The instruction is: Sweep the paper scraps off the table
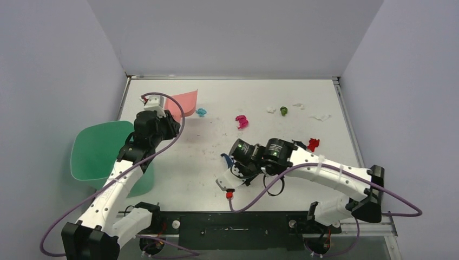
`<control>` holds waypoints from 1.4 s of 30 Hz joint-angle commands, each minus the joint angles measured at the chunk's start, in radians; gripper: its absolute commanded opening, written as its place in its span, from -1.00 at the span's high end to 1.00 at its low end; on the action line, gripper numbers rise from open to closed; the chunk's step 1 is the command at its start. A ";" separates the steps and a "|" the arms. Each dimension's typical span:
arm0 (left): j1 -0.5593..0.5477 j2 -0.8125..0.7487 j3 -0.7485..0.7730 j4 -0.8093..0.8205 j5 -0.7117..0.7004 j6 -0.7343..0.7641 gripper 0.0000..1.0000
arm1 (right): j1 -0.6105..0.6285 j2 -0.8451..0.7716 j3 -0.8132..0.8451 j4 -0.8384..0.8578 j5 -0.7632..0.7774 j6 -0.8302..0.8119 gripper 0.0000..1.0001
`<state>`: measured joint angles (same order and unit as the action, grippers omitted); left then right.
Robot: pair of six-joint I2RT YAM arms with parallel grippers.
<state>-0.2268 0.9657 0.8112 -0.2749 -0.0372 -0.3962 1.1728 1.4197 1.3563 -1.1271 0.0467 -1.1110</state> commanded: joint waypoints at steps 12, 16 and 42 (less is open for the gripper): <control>-0.358 0.093 0.331 -0.507 -0.051 0.073 1.00 | -0.382 -0.230 0.108 -0.008 -0.064 0.253 0.89; -0.455 0.101 0.351 -0.605 -0.032 0.036 1.00 | -0.602 -0.167 0.141 0.031 -0.173 0.330 0.89; -0.905 0.154 0.158 -0.775 -0.001 -0.170 1.00 | -0.716 0.185 0.071 0.270 -0.236 0.871 0.89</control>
<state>-1.1133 1.1007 0.9958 -1.0988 -0.0605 -0.5400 0.4435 1.5700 1.4322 -0.8791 -0.1982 -0.2737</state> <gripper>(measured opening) 0.284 0.139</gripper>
